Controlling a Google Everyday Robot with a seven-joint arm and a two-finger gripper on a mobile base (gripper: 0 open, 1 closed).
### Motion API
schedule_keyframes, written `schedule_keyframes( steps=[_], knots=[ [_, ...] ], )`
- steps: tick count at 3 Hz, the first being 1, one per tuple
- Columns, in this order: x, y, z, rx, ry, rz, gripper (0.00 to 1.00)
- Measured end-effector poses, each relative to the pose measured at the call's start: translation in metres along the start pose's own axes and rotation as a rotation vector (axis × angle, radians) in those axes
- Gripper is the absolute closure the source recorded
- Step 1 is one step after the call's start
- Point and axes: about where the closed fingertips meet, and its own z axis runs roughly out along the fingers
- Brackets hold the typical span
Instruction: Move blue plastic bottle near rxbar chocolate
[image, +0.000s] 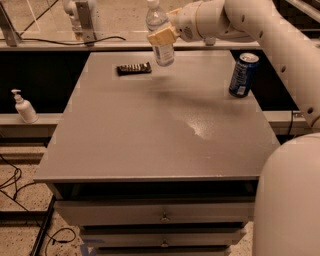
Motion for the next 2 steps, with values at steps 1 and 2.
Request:
schedule_keyframes(
  steps=[1,2],
  knots=[
    [0.028,-0.015,0.016,0.005,-0.016,0.081,1.0],
    [0.04,-0.018,0.038,-0.019,-0.055,0.139,1.0]
  ],
)
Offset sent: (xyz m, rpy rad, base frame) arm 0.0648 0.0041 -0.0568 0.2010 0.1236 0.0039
